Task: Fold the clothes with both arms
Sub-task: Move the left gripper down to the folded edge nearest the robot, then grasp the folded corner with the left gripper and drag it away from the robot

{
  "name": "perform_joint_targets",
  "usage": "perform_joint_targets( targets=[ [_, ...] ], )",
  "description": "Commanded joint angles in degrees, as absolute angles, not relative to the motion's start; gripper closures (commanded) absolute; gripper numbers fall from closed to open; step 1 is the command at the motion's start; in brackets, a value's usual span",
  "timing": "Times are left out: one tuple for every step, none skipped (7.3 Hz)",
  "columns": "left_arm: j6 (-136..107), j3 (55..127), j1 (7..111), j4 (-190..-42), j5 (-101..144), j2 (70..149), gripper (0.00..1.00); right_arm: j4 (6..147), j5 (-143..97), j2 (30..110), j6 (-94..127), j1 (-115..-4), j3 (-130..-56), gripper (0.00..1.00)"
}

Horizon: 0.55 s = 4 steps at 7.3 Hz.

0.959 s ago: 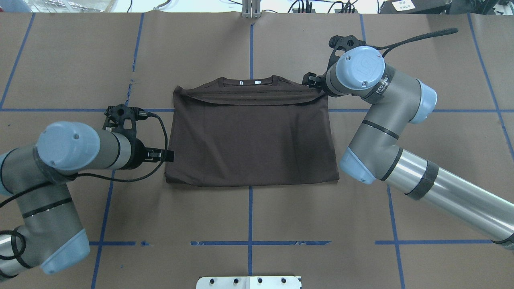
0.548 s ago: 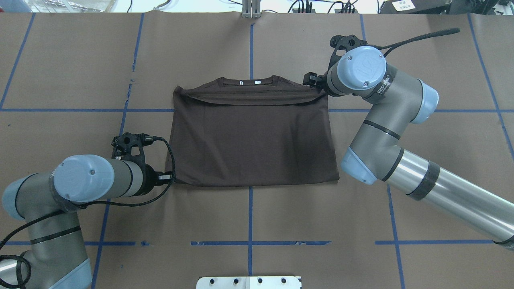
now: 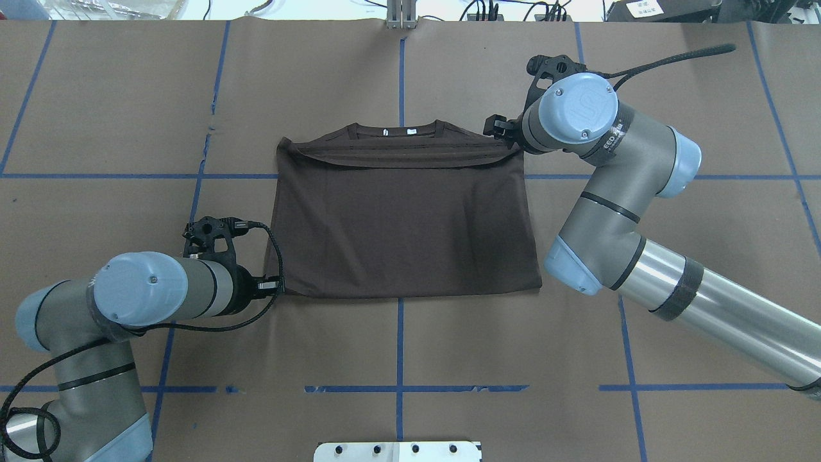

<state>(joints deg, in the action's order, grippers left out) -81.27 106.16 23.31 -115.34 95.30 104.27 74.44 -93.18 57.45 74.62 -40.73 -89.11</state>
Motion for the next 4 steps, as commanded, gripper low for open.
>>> perform_joint_targets(
  targets=[
    [-82.2, 104.9, 23.3, -115.5, 95.3, 105.7, 0.78, 74.4, -93.2, 57.7, 74.6, -40.7, -89.1, 0.00],
    [-82.4, 104.9, 23.3, -115.5, 95.3, 105.7, 1.00, 74.4, -93.2, 57.8, 74.6, -40.7, -89.1, 0.00],
    [-82.4, 104.9, 23.4, -115.3, 95.3, 105.5, 1.00, 74.4, -93.2, 57.8, 74.6, -40.7, -89.1, 0.00],
    [-82.1, 105.1, 23.6, -115.3, 95.2, 105.0, 1.00, 74.4, -93.2, 57.9, 74.6, -40.7, -89.1, 0.00]
  ],
)
